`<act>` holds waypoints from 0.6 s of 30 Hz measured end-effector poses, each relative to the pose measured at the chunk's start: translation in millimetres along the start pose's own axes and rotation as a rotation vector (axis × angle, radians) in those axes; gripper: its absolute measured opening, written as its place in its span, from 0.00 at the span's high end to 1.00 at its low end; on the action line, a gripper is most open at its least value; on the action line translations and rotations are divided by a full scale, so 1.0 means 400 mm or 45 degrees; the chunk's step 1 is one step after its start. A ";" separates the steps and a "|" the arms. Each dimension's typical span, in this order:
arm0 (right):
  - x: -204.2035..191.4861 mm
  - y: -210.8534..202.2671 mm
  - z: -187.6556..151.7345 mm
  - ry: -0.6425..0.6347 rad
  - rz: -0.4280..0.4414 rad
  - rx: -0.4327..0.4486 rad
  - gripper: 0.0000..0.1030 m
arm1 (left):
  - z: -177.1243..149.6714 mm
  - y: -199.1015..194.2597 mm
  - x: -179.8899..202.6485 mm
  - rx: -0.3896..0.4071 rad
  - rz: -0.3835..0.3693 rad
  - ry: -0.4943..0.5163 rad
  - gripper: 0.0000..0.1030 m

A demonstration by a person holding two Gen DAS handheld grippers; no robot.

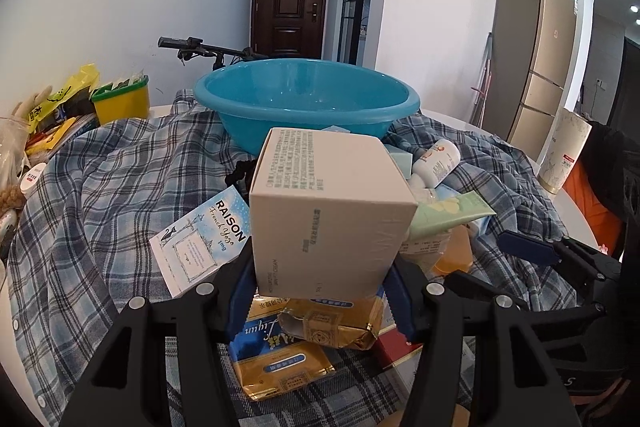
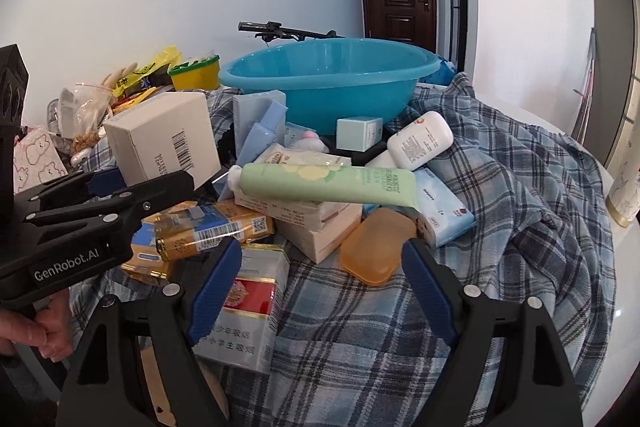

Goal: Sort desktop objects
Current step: 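Lift the cream box with the left tool while the right tool grasps the pale green tube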

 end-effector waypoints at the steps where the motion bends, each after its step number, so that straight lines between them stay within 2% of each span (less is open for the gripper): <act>1: 0.005 0.003 0.006 0.034 0.006 0.003 0.27 | 0.004 0.000 0.003 0.001 -0.005 0.005 0.42; 5: 0.031 0.015 0.022 0.121 -0.001 0.016 0.32 | 0.049 0.002 0.026 0.008 -0.035 0.051 0.42; 9: 0.047 0.027 0.019 0.236 0.080 -0.010 0.42 | 0.095 0.016 0.048 0.020 -0.057 0.079 0.42; 14: 0.067 0.041 0.015 0.373 0.169 -0.040 0.44 | 0.051 0.081 0.072 -0.100 -0.060 0.119 0.42; 18: 0.064 0.042 0.020 0.408 0.196 -0.030 0.45 | 0.024 0.079 0.061 -0.106 -0.071 0.089 0.42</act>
Point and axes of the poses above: each gripper's, at about its wrist camera, not at the fingertips, and y roughly the way its jaws point, x to its right, z to its top, the point moved 9 cm from there along y, roughly the way its jaws point, and after that the axes turned 5 degrees about y, right-handed, at the moved point
